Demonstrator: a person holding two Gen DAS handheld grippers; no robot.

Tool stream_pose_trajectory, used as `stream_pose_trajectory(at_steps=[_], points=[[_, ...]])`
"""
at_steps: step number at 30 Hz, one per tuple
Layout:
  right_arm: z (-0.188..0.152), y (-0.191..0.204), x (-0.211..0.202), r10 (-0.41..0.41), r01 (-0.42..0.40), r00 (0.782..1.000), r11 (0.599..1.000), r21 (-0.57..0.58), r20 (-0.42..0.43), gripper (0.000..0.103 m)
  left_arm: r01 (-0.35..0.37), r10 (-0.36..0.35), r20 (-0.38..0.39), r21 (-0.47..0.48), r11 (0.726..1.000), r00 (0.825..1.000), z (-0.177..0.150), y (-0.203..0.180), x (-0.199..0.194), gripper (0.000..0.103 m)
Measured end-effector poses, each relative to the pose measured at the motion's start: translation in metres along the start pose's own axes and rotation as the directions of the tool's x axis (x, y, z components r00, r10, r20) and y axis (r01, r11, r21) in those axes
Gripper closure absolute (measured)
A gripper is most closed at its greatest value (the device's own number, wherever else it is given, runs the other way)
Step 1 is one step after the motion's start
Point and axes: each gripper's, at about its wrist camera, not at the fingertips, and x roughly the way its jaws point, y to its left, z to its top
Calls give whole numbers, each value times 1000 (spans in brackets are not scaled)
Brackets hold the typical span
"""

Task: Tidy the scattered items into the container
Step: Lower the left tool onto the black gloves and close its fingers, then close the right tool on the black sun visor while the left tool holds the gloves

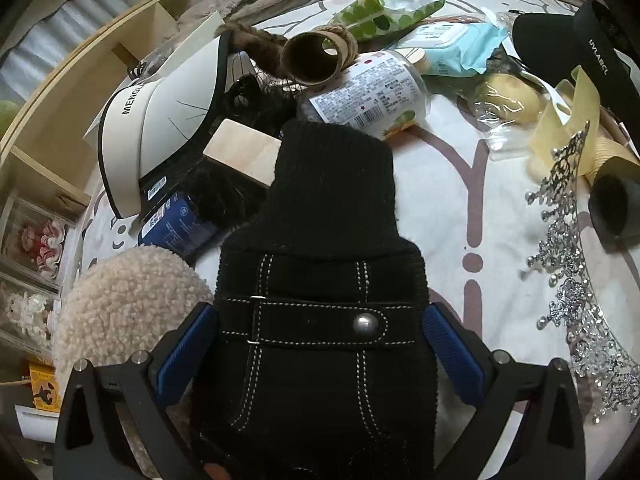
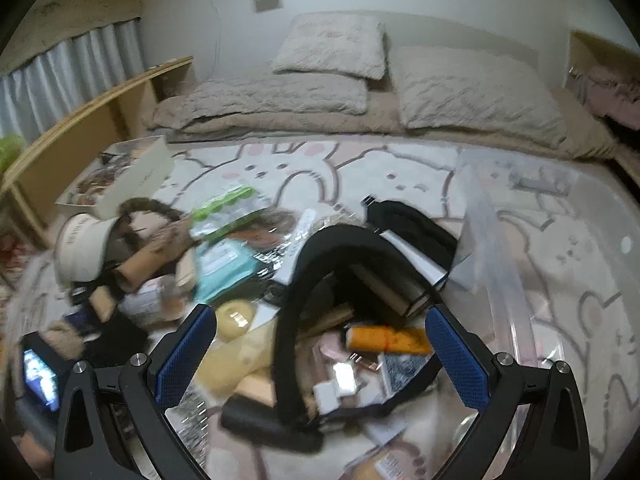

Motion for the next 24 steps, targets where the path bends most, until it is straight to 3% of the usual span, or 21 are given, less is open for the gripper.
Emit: stream_pose_trajectory(at_steps=[5,12,13,14,15,16,17,19,24], points=[[9,17,16,2,-2,1000,999,-33,-2,0,17,-17,16,2,1000,1000,-3,1,2,3],[16,36,41,1,-2,999,999,-37,-36,7,85,-82,71,-42,996,994,-8,14,-10,22],[16,34,46,6,-7,999,1000,-12,-48,10,89,-85,77,-45,995,993,-8,14,-12,24],[16,32,49,9,-9,998,1000,5,-58,19,94,-90,82,-48,994,993,-9,15,-13,25],[16,29,54,10,-8,997,1000,28,-75,24,102,-97,89,-54,993,991,-10,17,-15,29],[15,26,61,12,-7,996,999,53,-92,26,96,-90,98,-63,993,991,-10,19,-16,47],[15,23,64,14,-7,995,998,66,-101,31,101,-93,105,-77,992,990,-11,21,-19,49],[13,17,75,9,3,992,996,93,-127,38,127,-111,121,-132,983,986,-12,32,-22,70],[9,9,94,13,10,986,991,130,-167,39,196,-171,134,-200,960,976,-15,45,-21,70]])
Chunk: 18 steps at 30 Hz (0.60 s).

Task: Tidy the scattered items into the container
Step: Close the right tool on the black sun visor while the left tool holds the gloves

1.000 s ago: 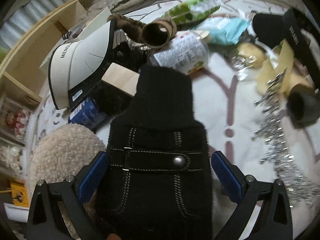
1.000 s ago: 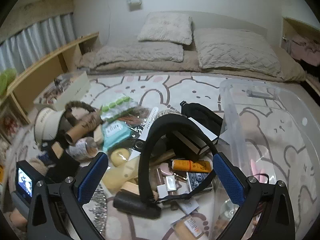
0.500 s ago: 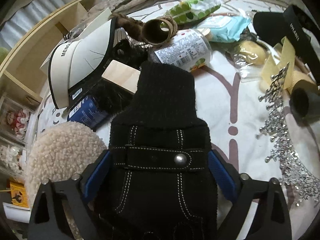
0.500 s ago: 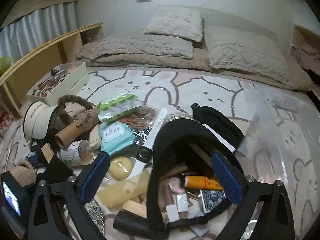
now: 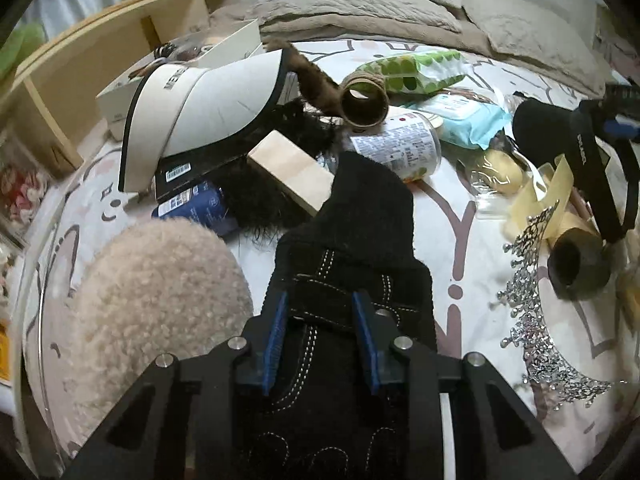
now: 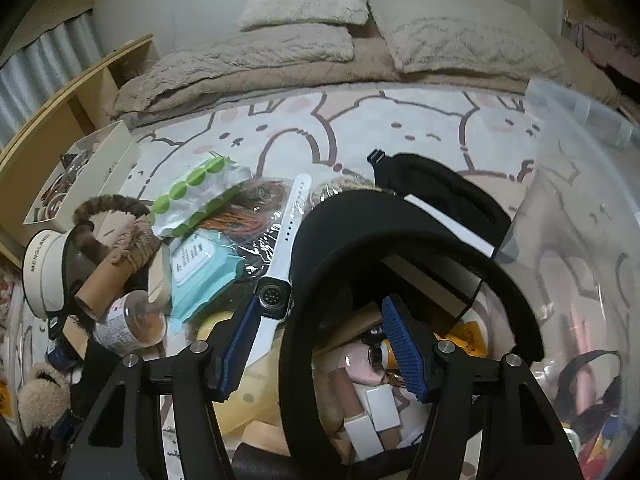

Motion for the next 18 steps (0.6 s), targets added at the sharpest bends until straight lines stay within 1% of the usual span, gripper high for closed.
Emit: stream_pose_trajectory(at_steps=[5,7,8,10,11,12,15,18], points=[[1,1,11,26,-26,1000,1000,10,-12,40,8,-8,13,14,1000,1000,0,-7,-3,70],[3,0,15,29,-29,1000,999,21,-9,52,21,-21,20,8,1000,1000,0,-5,-5,72],[4,-1,17,29,-29,1000,999,28,-9,55,36,-36,28,0,999,999,0,-4,-7,72],[7,-4,21,28,-27,1000,999,43,-6,57,70,-69,50,-20,997,996,2,-1,-12,84],[8,-5,23,23,-22,1000,999,45,-4,62,97,-95,62,-33,995,994,2,1,-14,84],[9,-6,25,20,-20,1000,999,46,-2,66,123,-120,72,-42,992,990,2,2,-16,84],[12,-6,28,25,-25,1000,999,31,0,66,183,-178,90,-51,982,980,3,1,-19,85],[15,-3,28,20,-20,1000,1000,-9,7,70,205,-199,97,-50,978,975,4,0,-20,85]])
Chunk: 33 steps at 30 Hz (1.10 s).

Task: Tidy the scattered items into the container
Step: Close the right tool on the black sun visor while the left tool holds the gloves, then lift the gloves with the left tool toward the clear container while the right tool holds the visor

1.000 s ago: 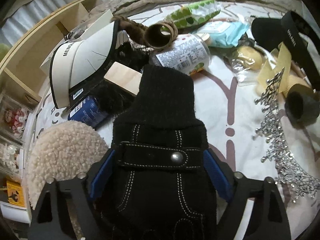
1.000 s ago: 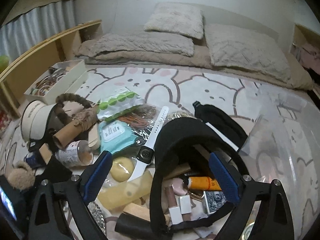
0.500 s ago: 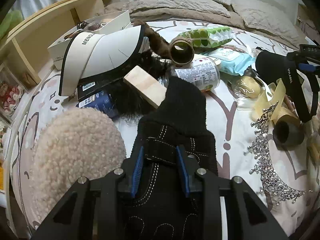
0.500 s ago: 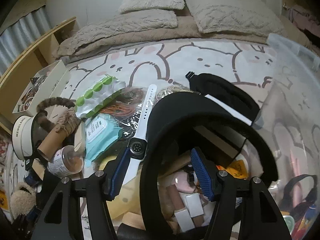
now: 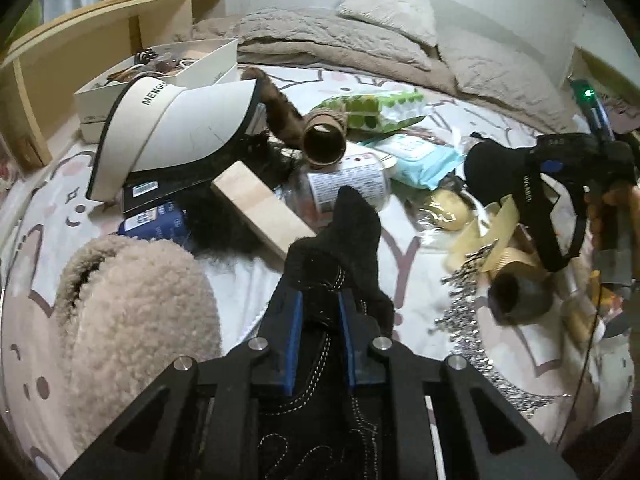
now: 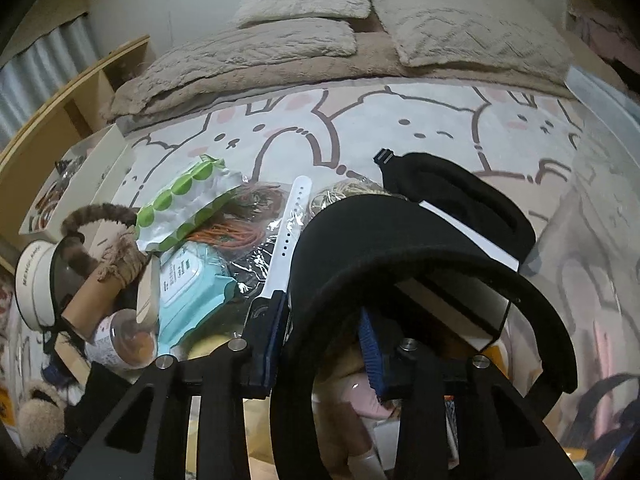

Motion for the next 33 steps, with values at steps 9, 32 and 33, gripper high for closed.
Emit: stream_pose_trajectory(at_steps=[9,32,33], points=[[2,11,-36,71,-65,993,996,-66,92,84,-68,67,-33,-22,997,997,0,9,16,31],[-3,54,-165,203,-116,941,945,-306,272,86,-49,48,-111,0,999,993,-6,13,21,70],[-4,54,-169,203,-112,939,943,-312,279,86,-47,45,-94,-14,999,995,-6,13,15,81]])
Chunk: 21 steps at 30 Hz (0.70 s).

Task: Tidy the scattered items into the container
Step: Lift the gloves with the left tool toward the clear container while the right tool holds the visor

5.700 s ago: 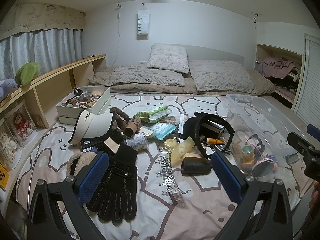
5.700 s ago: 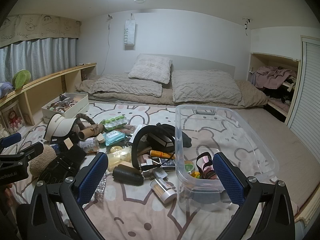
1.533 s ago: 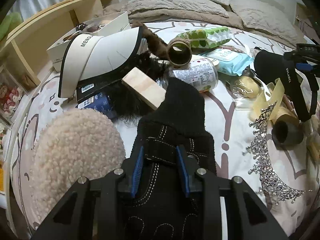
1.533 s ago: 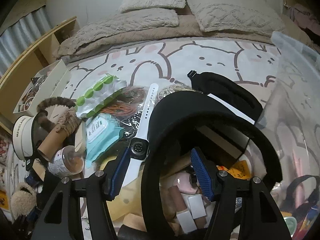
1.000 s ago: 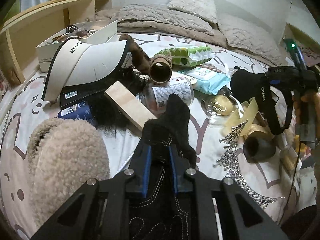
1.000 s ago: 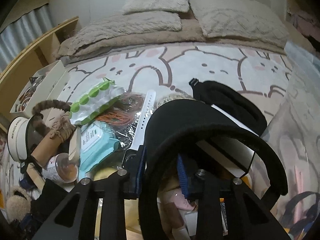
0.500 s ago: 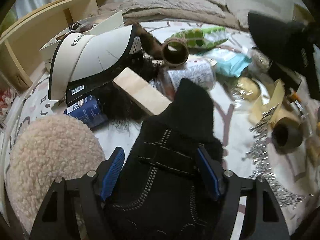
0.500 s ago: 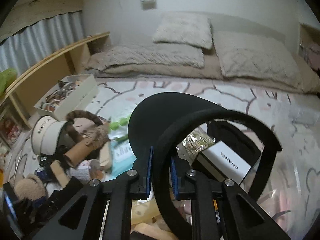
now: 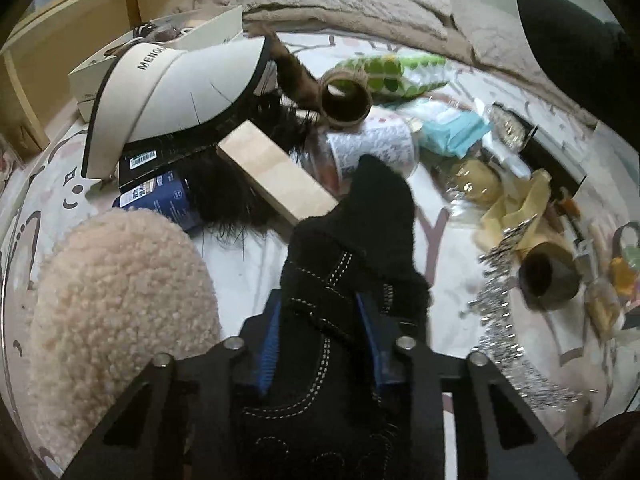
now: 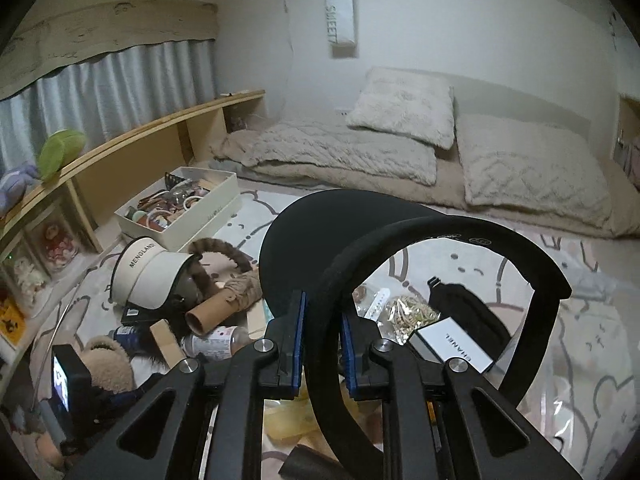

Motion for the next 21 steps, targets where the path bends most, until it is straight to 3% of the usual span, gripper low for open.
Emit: stream_pose_trajectory(at_steps=[9,21], points=[[9,-6,-40,-34,36,998,999,-35,58,86,9,-2,95,-73,997,995,5,-2,-33,85],[20,-28,-105,-129,145,982,983,-110,139,86,55,-40,223,-62,997,974,4,-19,-84,85]])
